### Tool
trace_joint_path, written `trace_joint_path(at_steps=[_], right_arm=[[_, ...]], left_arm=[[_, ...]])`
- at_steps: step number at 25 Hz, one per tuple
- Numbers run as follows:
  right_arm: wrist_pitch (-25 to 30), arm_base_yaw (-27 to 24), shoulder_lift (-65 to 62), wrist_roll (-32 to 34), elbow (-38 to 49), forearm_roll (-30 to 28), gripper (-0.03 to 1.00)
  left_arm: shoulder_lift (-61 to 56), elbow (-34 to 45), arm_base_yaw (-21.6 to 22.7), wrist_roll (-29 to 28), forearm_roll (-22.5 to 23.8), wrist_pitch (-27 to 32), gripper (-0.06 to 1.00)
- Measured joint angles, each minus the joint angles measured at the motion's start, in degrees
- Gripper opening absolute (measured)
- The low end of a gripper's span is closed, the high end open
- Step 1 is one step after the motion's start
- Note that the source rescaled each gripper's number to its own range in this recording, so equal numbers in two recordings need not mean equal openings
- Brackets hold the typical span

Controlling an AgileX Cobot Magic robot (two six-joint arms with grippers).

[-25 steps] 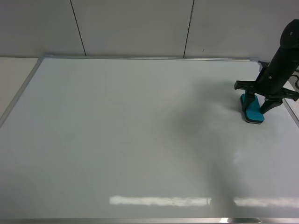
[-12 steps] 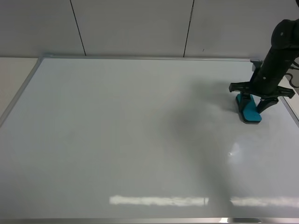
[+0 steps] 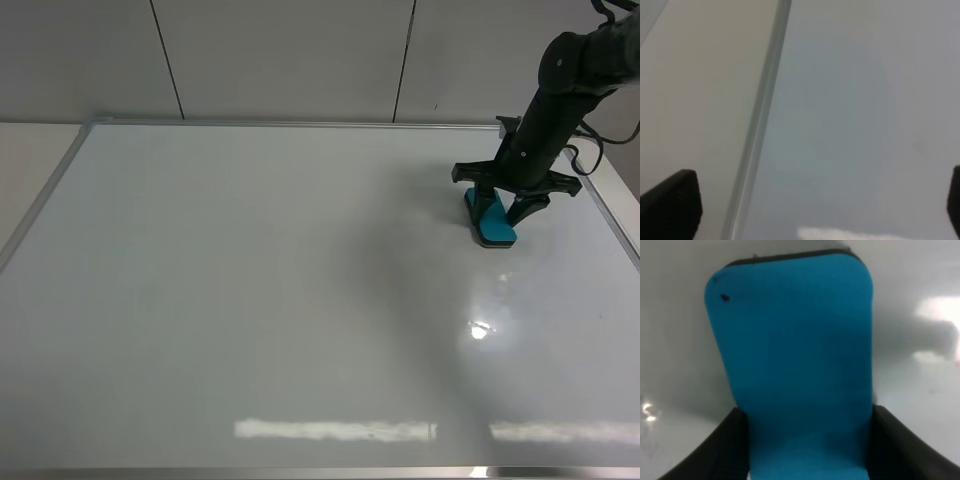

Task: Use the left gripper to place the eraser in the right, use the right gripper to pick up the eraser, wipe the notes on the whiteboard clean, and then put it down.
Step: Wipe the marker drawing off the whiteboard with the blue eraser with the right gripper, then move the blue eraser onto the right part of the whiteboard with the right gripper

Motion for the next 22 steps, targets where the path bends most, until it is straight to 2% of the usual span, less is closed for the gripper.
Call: trace_joint_path(at_steps=[8, 12, 17, 22], right_arm=[[1.1, -9.4, 0.8, 0.0, -2.6, -6.2, 0.0], [2.0, -11.3, 0.8, 0.0, -2.7, -7.2, 0.0], [3.5, -8.6, 0.8, 0.0, -2.7, -6.1, 0.0], [5.0, -0.4, -2.0, 0.0, -2.7, -5.0, 0.0]], left_arm=[[0.0, 0.0, 0.0, 0.0, 0.0, 0.0, 1.0], [0.0, 0.0, 0.0, 0.0, 0.0, 0.0, 1.0], [0.0, 0.0, 0.0, 0.0, 0.0, 0.0, 1.0], [0.0, 0.0, 0.0, 0.0, 0.0, 0.0, 1.0]])
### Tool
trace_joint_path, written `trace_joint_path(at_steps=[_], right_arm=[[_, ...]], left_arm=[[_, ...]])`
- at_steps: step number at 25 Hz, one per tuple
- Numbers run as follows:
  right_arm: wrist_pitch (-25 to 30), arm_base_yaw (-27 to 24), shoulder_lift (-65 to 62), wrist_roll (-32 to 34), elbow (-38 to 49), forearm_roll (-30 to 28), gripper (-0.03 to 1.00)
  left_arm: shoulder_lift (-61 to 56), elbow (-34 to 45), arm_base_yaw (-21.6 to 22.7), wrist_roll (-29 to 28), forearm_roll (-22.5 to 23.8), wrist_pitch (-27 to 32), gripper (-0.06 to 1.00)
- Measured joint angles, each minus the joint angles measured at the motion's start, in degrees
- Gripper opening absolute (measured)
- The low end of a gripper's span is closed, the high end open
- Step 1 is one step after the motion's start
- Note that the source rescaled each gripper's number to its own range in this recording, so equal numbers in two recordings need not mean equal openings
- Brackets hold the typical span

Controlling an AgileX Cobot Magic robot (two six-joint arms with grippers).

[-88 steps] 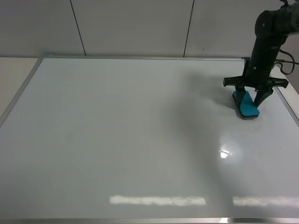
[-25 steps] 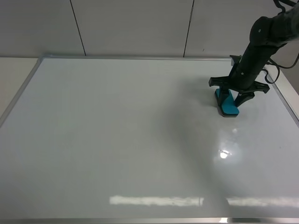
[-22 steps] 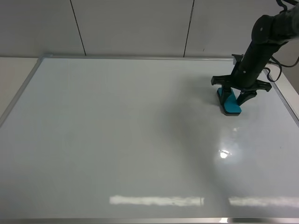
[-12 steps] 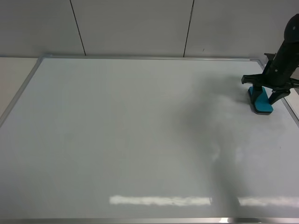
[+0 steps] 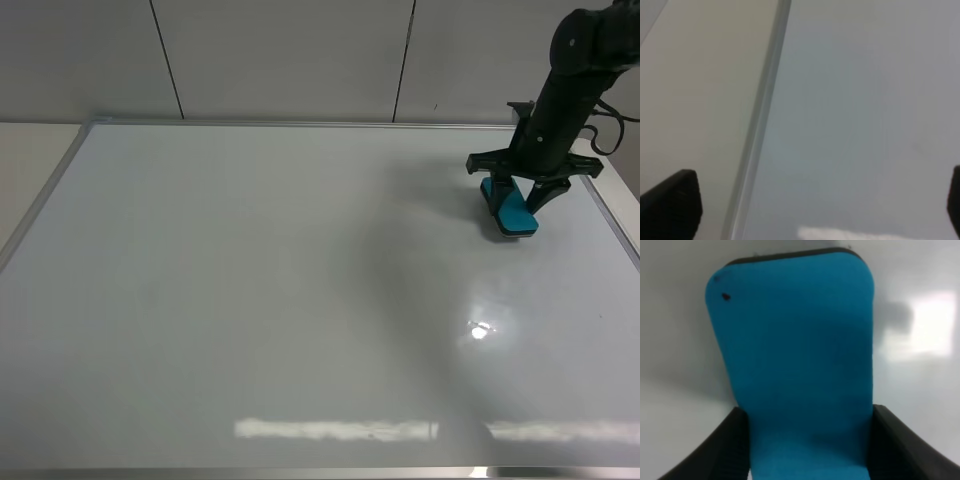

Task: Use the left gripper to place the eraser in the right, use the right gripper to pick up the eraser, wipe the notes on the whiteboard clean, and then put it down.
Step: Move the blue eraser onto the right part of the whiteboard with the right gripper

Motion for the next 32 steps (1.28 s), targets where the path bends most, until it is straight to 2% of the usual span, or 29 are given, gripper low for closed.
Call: trace_joint_path(at_steps=[4, 10, 14, 16, 21, 23, 26, 29, 32], right_arm=[[2.9, 7.4, -5.0, 0.6, 0.0, 0.0, 0.0], [11.6, 15.7, -11.6, 4.4, 0.0, 0.3, 0.0], [12.0, 19.5, -16.3, 7.2, 0.0, 0.0, 0.0], [10.3, 20.4, -19.4, 9.1, 1.1, -0.6, 0.0], [-2.9, 20.8, -29.9, 13.9, 13.9, 0.0, 0.0], [-6.3, 20.8, -34.1, 15.7, 19.6, 0.0, 0.0], [-8.4, 20.8, -39.1, 18.9, 29.0, 1.0, 0.0], [-8.7, 20.8, -39.8, 20.3, 34.7, 2.4, 0.0], [-12.2, 20.8, -39.8, 20.6, 40.5, 3.7, 0.0]], left_arm=[[0.0, 0.0, 0.0, 0.0, 0.0, 0.0, 1.0], [0.0, 0.0, 0.0, 0.0, 0.0, 0.0, 1.0], [0.0, 0.0, 0.0, 0.0, 0.0, 0.0, 1.0], [0.0, 0.0, 0.0, 0.0, 0.0, 0.0, 1.0], [0.0, 0.0, 0.0, 0.0, 0.0, 0.0, 1.0], [0.0, 0.0, 0.0, 0.0, 0.0, 0.0, 1.0], [0.0, 0.0, 0.0, 0.0, 0.0, 0.0, 1.0], [0.0, 0.0, 0.0, 0.0, 0.0, 0.0, 1.0], [0.0, 0.0, 0.0, 0.0, 0.0, 0.0, 1.0]])
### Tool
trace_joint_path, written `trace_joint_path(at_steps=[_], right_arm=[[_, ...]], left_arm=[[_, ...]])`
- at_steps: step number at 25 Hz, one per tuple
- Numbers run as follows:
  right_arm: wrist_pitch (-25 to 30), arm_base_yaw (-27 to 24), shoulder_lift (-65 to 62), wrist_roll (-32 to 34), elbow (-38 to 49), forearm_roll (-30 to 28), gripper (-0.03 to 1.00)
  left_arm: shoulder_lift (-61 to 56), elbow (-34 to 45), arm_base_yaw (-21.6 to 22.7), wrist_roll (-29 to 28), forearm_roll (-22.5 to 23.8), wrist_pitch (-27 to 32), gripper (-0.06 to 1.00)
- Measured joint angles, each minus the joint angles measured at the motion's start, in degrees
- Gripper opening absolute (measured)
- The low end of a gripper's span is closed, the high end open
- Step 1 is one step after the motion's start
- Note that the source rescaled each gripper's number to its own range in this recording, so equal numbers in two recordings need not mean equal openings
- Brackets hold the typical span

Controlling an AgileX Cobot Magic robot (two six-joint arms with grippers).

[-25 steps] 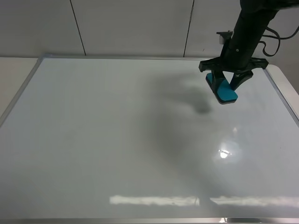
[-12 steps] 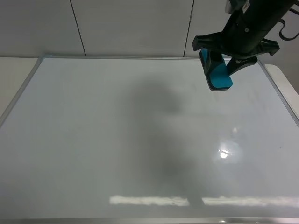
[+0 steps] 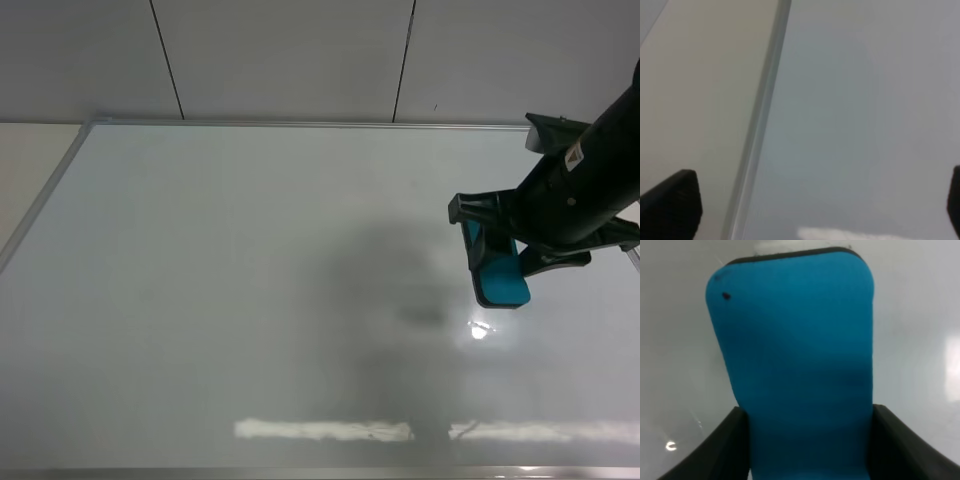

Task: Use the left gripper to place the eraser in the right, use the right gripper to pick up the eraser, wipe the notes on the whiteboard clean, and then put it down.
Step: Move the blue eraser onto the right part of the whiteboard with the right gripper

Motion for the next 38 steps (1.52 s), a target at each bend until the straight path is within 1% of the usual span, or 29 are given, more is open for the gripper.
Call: trace_joint_path(at_steps=[4, 13, 21, 29, 34, 35, 36, 37, 38], right_arm=[[-5.3, 0.0, -0.1, 0.6, 6.4, 0.2, 0.0], [-8.2, -0.6, 0.0, 3.0, 14.4, 0.2, 0.0], [-7.8, -4.5, 0.5, 3.0, 15.0, -3.3, 0.0], [-8.0, -5.1, 2.2, 3.0, 15.0, -5.5, 0.0], [-8.2, -5.1, 2.3, 3.0, 15.0, -4.9, 0.0], [-8.2, -5.1, 2.3, 3.0, 15.0, -4.8, 0.04], [-8.3, -5.1, 2.3, 2.9, 15.0, -4.8, 0.15], [-8.3, -5.1, 2.3, 2.5, 15.0, -4.8, 0.33], [-8.5, -5.1, 2.3, 1.9, 15.0, -4.8, 0.55]], left_arm=[[0.0, 0.0, 0.0, 0.0, 0.0, 0.0, 1.0], [0.0, 0.0, 0.0, 0.0, 0.0, 0.0, 1.0], [0.0, 0.0, 0.0, 0.0, 0.0, 0.0, 1.0], [0.0, 0.0, 0.0, 0.0, 0.0, 0.0, 1.0], [0.0, 0.0, 0.0, 0.0, 0.0, 0.0, 1.0], [0.0, 0.0, 0.0, 0.0, 0.0, 0.0, 1.0], [0.0, 0.0, 0.0, 0.0, 0.0, 0.0, 1.0], [0.0, 0.0, 0.0, 0.0, 0.0, 0.0, 1.0], [0.0, 0.0, 0.0, 0.0, 0.0, 0.0, 1.0]])
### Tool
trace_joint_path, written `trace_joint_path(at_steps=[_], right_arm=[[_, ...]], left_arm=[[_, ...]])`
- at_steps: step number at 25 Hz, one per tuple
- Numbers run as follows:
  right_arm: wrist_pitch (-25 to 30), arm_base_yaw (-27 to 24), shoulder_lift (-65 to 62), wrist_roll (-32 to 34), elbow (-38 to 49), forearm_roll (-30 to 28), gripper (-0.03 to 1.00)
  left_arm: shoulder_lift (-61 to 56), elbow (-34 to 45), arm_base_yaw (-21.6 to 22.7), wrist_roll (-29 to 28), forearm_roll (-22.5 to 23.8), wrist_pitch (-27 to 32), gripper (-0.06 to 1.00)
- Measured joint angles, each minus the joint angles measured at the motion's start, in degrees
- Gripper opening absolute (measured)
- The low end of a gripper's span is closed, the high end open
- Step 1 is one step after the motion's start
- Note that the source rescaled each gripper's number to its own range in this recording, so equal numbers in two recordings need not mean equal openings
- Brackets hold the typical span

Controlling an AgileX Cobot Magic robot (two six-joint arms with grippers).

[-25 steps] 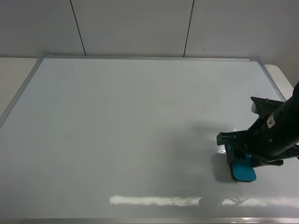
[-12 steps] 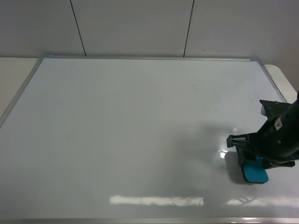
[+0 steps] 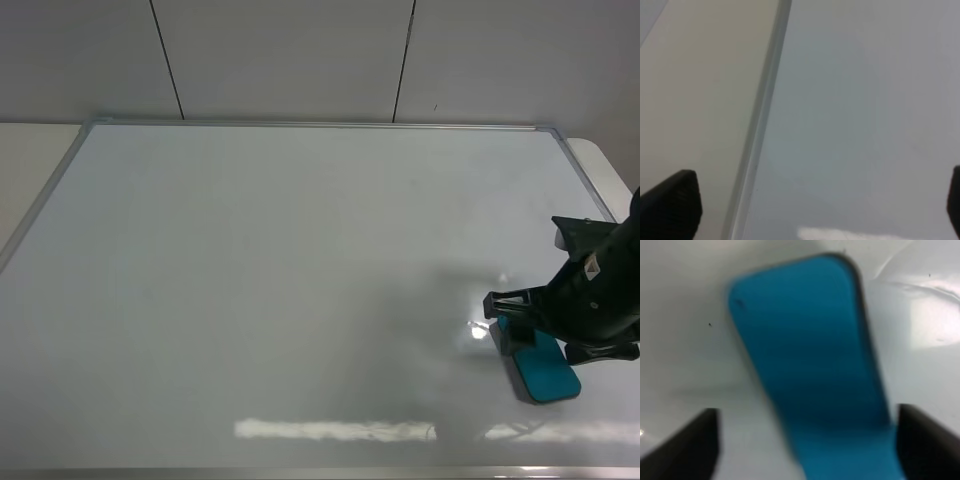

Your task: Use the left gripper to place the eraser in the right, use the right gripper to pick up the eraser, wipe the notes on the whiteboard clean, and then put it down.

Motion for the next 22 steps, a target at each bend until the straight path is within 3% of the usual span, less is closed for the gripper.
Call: trace_joint_path(at_steps=[1, 3, 5, 11, 18, 22], right_arm=[[-0.2, 0.0, 0.0, -0.5, 0.0, -0.1, 0.71], [-1.6, 0.0, 0.0, -0.6, 0.0, -0.2, 0.9], [-3.6, 0.0, 0.0, -0.6, 0.0, -0.2, 0.96], [-8.4, -2.4, -2.0, -0.6, 0.0, 1.1, 1.0], [-7.7, -19.9, -19.7, -5.6, 0.1, 1.1, 1.0], [-3.1, -29.8, -36.6, -10.9, 0.0, 1.1, 1.0]], left_arm=[[0.0, 0.0, 0.0, 0.0, 0.0, 0.0, 1.0], [0.0, 0.0, 0.0, 0.0, 0.0, 0.0, 1.0], [0.0, 0.0, 0.0, 0.0, 0.0, 0.0, 1.0], [0.0, 0.0, 0.0, 0.0, 0.0, 0.0, 1.0], [0.0, 0.0, 0.0, 0.0, 0.0, 0.0, 1.0], [0.0, 0.0, 0.0, 0.0, 0.0, 0.0, 1.0]])
